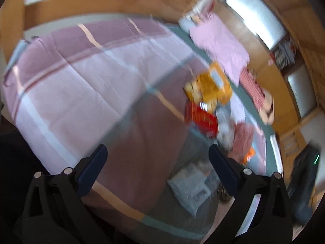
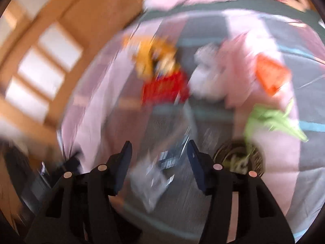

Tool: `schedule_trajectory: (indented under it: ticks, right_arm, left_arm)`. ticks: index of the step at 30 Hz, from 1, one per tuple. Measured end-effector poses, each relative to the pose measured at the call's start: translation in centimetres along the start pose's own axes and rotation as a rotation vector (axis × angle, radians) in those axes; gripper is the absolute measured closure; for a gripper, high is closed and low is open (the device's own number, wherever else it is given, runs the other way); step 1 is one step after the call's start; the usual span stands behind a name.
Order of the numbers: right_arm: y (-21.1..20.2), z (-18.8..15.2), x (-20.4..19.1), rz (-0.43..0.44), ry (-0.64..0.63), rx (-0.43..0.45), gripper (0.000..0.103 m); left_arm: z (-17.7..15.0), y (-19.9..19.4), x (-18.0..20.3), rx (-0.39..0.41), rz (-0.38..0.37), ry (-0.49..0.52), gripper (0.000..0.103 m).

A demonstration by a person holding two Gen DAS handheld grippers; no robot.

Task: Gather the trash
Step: 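Grasp the clear plastic wrapper with the left gripper while the right grasps the red cigarette box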

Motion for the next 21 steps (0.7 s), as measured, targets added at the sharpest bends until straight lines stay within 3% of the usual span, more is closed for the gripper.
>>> schedule_trajectory:
  ticks: [2, 4, 6, 8, 9, 10, 11, 12, 14, 16, 19, 21]
  right_arm:
    - [-0.7, 1.8, 1.1, -0.042, 0.064, 0.068, 0.047]
    - [-1.4, 2.8, 1.9, -0.030, 0.145, 0.099, 0.047]
    - [-2.1, 3.5, 2.6, -0.032, 0.178, 0.116, 0.046]
    - [-2.7, 3.7, 3.1, -0.053, 0.166, 0.121, 0.046]
    - [-2.7, 3.8, 3.2, -0.063, 0.160, 0.118, 0.045]
    - [-2.6, 3.7, 3.4, -0.073, 0.151, 0.108, 0.045]
    - [-2.5, 3.7, 3.6, -0.077, 0.142, 0.101, 0.045]
    - [-2.2, 3.8, 3.7, -0.083, 0.127, 0.094, 0.045]
    - [-0.7, 4.2, 3.5, -0.091, 0.102, 0.075, 0.045]
    - [0.9, 4.2, 3.0, -0.073, 0.092, 0.055, 0.045]
    - [4.2, 4.2, 0.9, -0.037, 0.049, -0.008, 0.040]
    - [6.4, 4.2, -0.4, -0.046, 0.014, -0.035, 0.028]
  left_arm:
    - [-1.2, 1.1, 1.1, -0.080, -0.029, 0.033, 0.004]
    - [-2.3, 2.0, 3.5, -0.127, -0.070, 0.107, 0.004]
    - [-3.7, 2.8, 6.5, -0.192, -0.127, 0.217, 0.004]
    - [-5.4, 3.9, 10.0, -0.225, -0.147, 0.423, 0.004]
    - [-6.0, 4.4, 10.7, -0.220, -0.137, 0.501, 0.004]
    - [-6.8, 5.1, 11.1, -0.219, -0.079, 0.612, 0.006]
    - [-7.3, 5.5, 11.0, -0.221, -0.034, 0.662, 0.010]
    - [-8.0, 5.9, 10.4, -0.241, -0.005, 0.686, 0.026]
    - [-8.8, 6.3, 9.3, -0.297, -0.018, 0.640, 0.047]
    - [-7.7, 5.9, 8.0, -0.263, 0.011, 0.584, 0.068]
    - [-5.9, 5.0, 4.9, -0.233, 0.058, 0.421, 0.074]
    - [-4.9, 4.6, 3.4, -0.218, 0.070, 0.320, 0.074]
Point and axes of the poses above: each gripper's, at about its wrist camera, not at the fingertips, and y roughly the way its jaws point, x to its right, z to its top, the point moved 7 cm from there along y, roughly the way its jaws point, and after that the axes turned 11 degrees about x, right-handed, at the moved point
